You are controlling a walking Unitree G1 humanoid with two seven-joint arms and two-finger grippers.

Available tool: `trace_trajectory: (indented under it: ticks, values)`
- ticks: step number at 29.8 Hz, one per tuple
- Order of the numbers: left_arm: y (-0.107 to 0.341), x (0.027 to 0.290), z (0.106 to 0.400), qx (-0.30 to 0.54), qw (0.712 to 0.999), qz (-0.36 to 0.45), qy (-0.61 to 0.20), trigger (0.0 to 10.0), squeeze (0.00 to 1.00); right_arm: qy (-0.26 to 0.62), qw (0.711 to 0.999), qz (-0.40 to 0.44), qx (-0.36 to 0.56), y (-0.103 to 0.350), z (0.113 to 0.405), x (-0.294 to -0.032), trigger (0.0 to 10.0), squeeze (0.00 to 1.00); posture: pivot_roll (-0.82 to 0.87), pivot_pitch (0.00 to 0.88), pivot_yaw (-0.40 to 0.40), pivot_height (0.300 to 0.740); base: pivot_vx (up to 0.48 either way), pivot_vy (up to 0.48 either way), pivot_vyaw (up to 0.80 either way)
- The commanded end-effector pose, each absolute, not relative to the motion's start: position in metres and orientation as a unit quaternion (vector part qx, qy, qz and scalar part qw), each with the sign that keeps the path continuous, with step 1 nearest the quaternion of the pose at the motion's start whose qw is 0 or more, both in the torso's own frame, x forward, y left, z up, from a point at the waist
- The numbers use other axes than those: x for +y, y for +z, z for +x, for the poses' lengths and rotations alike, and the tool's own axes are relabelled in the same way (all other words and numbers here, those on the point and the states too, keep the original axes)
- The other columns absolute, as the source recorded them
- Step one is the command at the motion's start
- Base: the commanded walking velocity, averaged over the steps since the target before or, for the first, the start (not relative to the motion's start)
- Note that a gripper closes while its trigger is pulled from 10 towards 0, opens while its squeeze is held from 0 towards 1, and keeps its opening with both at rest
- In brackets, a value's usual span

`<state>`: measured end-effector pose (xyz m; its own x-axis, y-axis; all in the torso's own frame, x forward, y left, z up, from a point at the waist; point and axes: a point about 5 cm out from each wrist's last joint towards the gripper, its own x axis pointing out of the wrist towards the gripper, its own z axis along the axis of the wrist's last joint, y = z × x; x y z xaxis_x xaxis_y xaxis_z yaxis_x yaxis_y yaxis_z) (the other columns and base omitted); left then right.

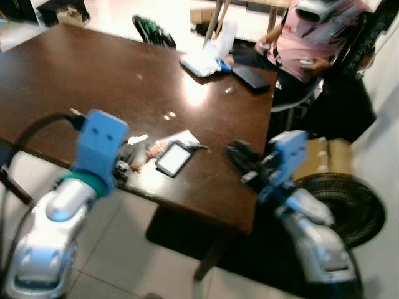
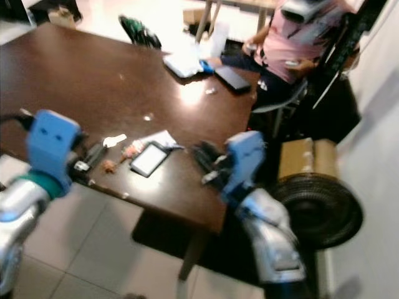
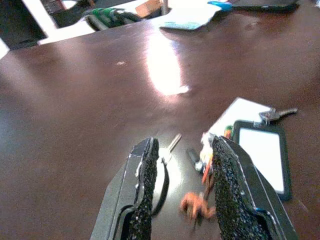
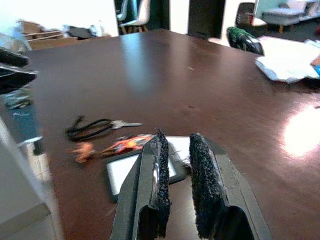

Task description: Hang keys on a hook

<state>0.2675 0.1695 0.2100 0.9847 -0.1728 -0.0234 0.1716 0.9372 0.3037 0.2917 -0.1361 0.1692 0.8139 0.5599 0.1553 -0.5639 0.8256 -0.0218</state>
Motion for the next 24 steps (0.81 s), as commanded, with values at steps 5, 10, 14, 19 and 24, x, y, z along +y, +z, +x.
trace_trajectory:
  ticks: [5, 10, 14, 19, 24]
  values:
    - [0.2080, 0.1638, 0.2668, 0.003, 0.983, 0.156, -0.100, 10.0, 0.00, 0.277, 0.958, 0.013, -0.071, 0.1663, 0.2917, -0.1449, 10.0, 0.00, 0.08, 0.000, 0.046, 0.740, 0.129, 0.000, 0.00]
    - [0.2081, 0.1633, 0.2671, 0.002, 0.982, 0.159, -0.102, 10.0, 0.00, 0.279, 0.958, 0.013, -0.072, 0.1662, 0.2917, -0.1447, 10.0, 0.00, 0.08, 0.000, 0.047, 0.740, 0.000, 0.000, 0.00]
    - [0.2082, 0.1631, 0.2672, 0.002, 0.982, 0.159, -0.103, 10.0, 0.00, 0.279, 0.957, 0.012, -0.072, 0.1660, 0.2917, -0.1446, 10.0, 0.00, 0.08, 0.000, 0.047, 0.740, 0.000, 0.000, 0.00]
    - [0.2084, 0.1614, 0.2676, 0.001, 0.981, 0.162, -0.110, 10.0, 0.00, 0.291, 0.954, 0.006, -0.067, 0.1646, 0.2907, -0.1436, 10.0, 0.00, 0.09, 0.000, 0.046, 0.740, 0.000, 0.000, 0.00]
    - [0.2011, 0.1575, 0.2751, 0.040, 0.970, 0.203, -0.131, 10.0, 0.00, 0.299, 0.952, -0.002, -0.067, 0.1651, 0.2912, -0.1424, 10.0, 0.00, 0.09, 0.000, 0.045, 0.740, 0.000, 0.000, 0.00]
